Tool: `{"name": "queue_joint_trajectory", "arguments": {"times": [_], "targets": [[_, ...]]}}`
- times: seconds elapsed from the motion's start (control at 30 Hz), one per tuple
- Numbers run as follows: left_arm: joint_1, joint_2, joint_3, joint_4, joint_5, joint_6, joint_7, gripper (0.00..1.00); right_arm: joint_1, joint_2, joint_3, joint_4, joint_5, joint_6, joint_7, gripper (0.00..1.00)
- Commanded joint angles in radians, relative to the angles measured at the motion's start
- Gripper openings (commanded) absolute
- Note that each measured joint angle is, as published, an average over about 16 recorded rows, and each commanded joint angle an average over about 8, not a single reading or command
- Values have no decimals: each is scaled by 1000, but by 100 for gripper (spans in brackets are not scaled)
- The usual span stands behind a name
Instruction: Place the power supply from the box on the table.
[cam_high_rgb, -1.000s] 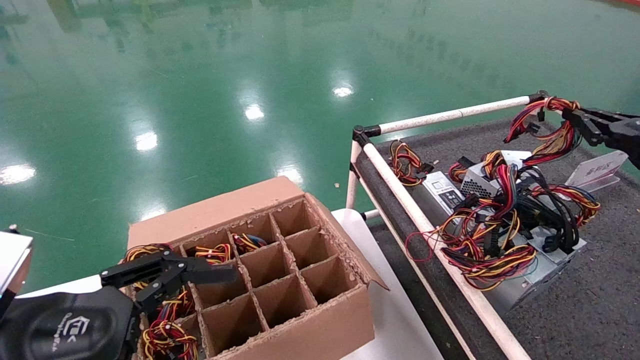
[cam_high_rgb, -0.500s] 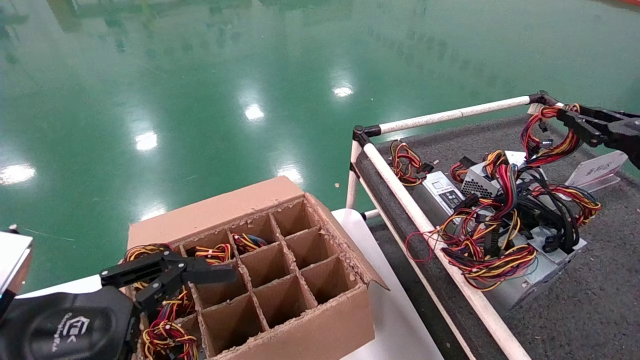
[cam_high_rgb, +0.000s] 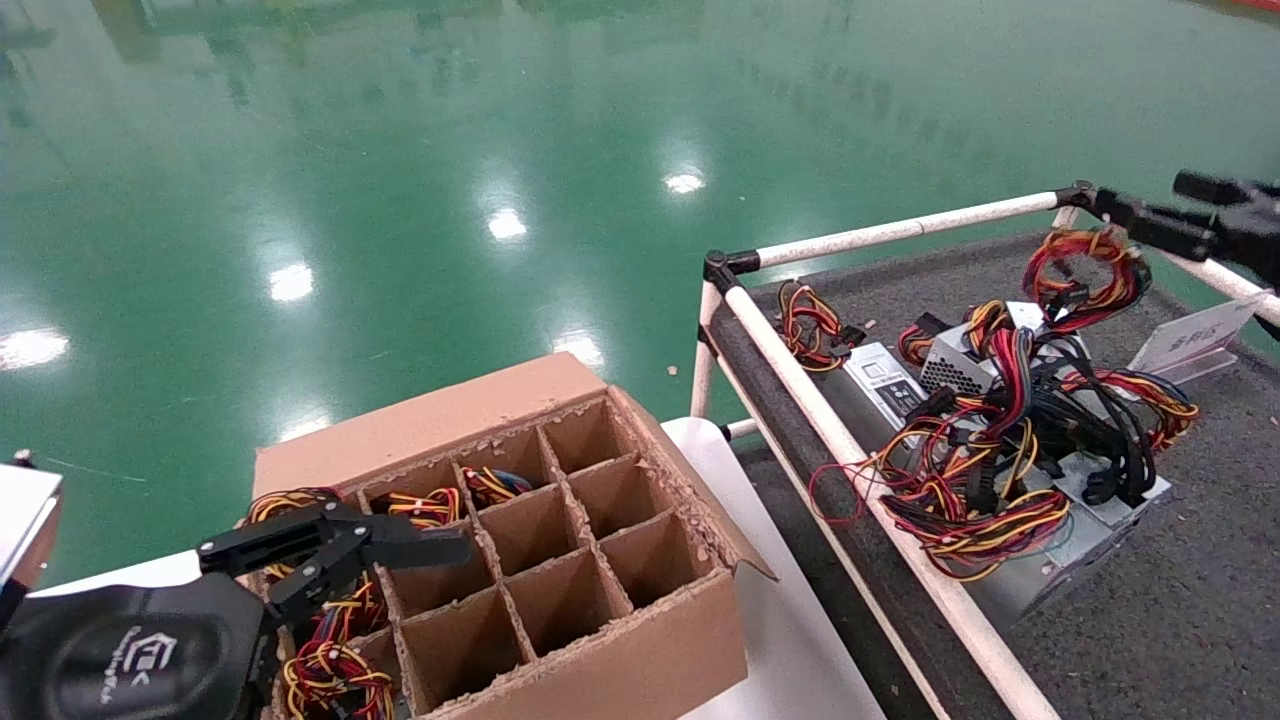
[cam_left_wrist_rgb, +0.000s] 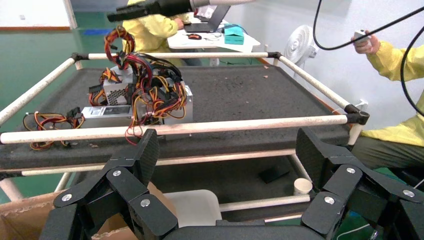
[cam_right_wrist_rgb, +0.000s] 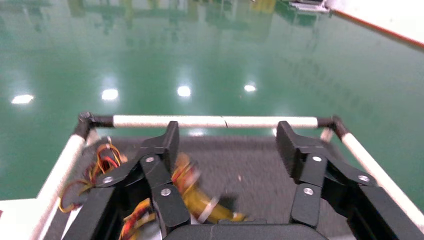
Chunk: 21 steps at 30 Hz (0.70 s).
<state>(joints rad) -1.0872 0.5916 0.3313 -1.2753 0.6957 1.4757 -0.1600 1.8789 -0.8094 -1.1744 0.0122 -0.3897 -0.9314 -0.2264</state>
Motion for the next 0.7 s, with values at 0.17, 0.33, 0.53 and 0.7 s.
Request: {"name": "queue_joint_trajectory", "arguments": {"times": [0.17,0.33,0.53,0.7], "targets": [[0,0,0,0,0,0,0,100,43,1,-14,25,-29,-6,-4,100],[0,0,0,1,0,0,0,100,18,9,23,89,-52,-29,10,100],[0,0,0,1,0,0,0,100,-66,29,113,211,-82,-84,51,100],[0,0,1,1,0,0,0,100,-139,45,189,315,-107,-131,87,100]]}}
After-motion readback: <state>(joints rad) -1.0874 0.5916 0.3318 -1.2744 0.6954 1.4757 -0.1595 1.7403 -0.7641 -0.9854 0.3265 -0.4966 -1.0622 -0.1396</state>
